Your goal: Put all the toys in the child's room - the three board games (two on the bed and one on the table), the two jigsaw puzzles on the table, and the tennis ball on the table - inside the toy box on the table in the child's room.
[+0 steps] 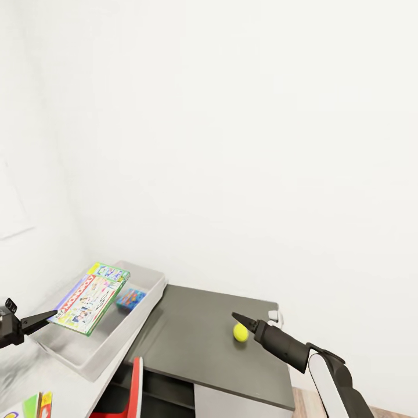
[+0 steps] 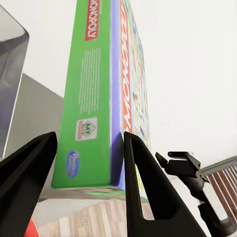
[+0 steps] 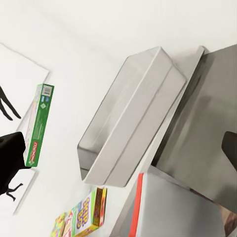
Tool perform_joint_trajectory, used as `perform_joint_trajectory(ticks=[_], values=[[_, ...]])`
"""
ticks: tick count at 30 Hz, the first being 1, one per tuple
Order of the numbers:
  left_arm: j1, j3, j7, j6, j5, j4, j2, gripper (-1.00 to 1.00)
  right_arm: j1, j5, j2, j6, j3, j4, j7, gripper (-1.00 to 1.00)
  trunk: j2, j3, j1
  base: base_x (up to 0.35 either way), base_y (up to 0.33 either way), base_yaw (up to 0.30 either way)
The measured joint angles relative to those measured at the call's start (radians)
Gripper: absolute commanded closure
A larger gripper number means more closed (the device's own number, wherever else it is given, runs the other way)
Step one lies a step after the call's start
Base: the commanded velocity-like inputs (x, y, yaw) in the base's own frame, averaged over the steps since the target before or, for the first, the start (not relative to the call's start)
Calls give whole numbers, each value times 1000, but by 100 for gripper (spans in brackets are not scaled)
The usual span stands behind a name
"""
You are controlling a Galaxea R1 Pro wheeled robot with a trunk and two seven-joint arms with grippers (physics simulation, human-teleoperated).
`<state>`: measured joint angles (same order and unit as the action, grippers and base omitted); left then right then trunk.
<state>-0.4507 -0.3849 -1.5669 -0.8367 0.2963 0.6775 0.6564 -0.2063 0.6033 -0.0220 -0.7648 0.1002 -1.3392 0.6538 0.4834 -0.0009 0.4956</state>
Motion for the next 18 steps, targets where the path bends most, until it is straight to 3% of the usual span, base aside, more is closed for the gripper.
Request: perform_joint_trajectory(ticks=[18], values=[[0, 0, 0, 1, 0, 1, -2, 100, 1, 0, 0, -3, 0, -4, 1, -100, 0, 0, 0, 33, 10, 0]])
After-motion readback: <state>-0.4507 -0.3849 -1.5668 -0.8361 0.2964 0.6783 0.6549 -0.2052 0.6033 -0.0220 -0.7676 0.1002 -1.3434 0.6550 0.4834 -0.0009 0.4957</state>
